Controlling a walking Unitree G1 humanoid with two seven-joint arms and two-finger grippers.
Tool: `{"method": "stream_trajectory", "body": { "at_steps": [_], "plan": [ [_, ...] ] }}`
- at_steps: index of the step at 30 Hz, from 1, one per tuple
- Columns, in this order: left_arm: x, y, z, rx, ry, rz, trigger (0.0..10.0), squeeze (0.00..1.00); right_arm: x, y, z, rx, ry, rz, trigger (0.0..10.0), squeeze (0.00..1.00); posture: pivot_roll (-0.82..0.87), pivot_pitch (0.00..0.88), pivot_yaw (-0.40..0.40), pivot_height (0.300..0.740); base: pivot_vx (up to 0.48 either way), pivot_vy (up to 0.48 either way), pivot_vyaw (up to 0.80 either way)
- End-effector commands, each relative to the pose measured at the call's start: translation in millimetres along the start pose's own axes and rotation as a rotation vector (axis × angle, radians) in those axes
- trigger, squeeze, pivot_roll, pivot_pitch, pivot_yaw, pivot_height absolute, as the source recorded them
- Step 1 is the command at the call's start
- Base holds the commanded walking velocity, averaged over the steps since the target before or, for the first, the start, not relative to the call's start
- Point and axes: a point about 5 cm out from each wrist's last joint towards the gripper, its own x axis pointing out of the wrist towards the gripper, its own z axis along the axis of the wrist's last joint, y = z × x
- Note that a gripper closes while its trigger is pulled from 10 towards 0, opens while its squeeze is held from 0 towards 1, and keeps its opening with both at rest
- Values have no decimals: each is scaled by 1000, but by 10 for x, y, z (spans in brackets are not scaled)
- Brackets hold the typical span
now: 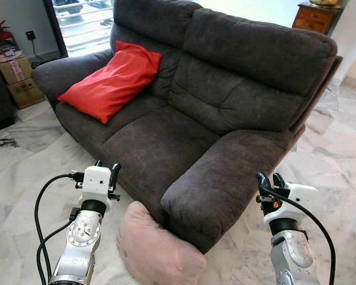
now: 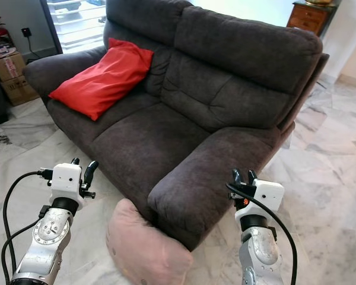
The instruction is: Move the pillow to the sofa from floor
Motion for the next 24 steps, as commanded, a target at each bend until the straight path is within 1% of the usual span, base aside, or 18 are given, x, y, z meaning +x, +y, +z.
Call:
{"method": "stream_trajectory", "body": {
  "at_steps": [1, 10, 18, 24],
  "plan": [
    [7, -5, 15, -3, 2, -7, 10000, 0, 12, -3, 13, 7, -9, -2, 10000, 0, 4, 0, -45, 736, 0, 0, 0],
    [3, -5, 13, -5, 0, 0, 10000, 0, 17, -4, 19, -2, -8, 0, 10000, 0, 0, 0, -45, 736, 0, 0, 0],
    [-9, -3, 6, -3, 1, 3, 10000, 0, 55, 1, 50, 3, -4, 1, 10000, 0, -5, 0, -43, 736, 0, 0, 0],
    [-10, -3, 5, -3, 2, 2, 10000, 0, 61, 15, 56, -2, -6, 11, 10000, 0, -4, 0, -44, 703, 0, 0, 0]
  ]
}}
